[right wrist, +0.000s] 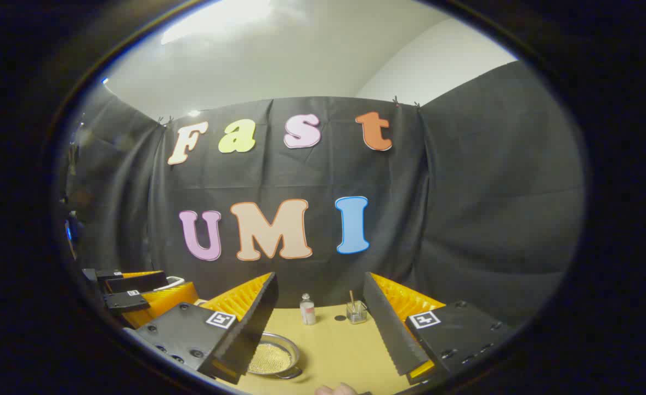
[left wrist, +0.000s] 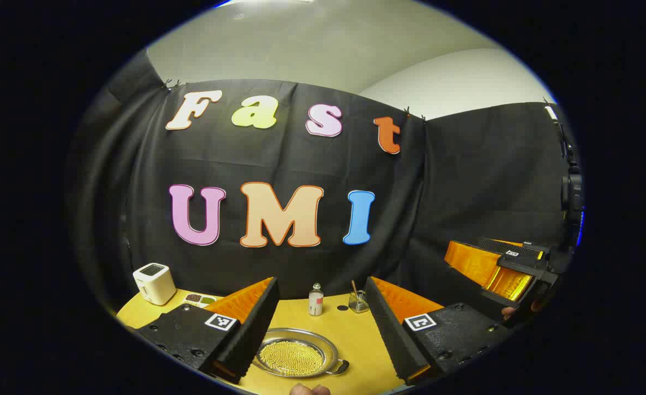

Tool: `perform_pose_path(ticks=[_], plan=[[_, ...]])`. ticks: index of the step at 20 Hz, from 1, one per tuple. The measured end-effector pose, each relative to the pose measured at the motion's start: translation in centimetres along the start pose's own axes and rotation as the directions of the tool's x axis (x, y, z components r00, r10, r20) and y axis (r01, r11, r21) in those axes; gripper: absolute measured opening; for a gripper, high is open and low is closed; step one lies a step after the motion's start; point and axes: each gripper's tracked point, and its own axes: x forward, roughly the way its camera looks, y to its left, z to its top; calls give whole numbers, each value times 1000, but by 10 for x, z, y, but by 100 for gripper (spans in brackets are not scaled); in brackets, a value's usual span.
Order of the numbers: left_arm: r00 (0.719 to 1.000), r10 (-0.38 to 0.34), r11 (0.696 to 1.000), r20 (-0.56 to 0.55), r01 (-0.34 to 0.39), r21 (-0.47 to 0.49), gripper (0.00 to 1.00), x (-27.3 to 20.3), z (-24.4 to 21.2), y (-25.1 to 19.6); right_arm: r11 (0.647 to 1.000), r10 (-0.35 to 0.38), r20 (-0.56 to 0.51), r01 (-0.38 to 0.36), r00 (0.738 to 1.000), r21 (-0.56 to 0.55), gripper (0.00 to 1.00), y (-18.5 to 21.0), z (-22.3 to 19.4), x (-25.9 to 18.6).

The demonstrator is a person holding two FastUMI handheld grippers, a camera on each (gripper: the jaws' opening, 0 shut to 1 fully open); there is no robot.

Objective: First push the handle of the pot to place it horizontally, then grasp the pot with both hands and set it on the induction cooktop.

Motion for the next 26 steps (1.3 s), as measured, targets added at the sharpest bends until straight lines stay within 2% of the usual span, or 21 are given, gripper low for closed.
perform_pose_path(ticks=[3,4,5,11,26], plan=[[1000,17,1000,5,-17,7,96,-3,3,1,1000,4,-4,-4,1000,0,99,-2,0,0],[1000,23,1000,5,-23,11,92,-4,3,2,1000,6,-4,-6,1000,-1,99,-3,0,-1],[1000,29,999,5,-29,13,95,-5,4,2,1000,9,-4,-9,1000,-1,99,-2,0,-1],[998,59,998,13,-59,20,95,-10,8,12,1000,17,-10,-17,1000,6,98,0,-3,-2],[998,53,998,29,-54,34,95,-14,14,10,1000,10,-12,-10,1000,18,99,1,-2,-4]])
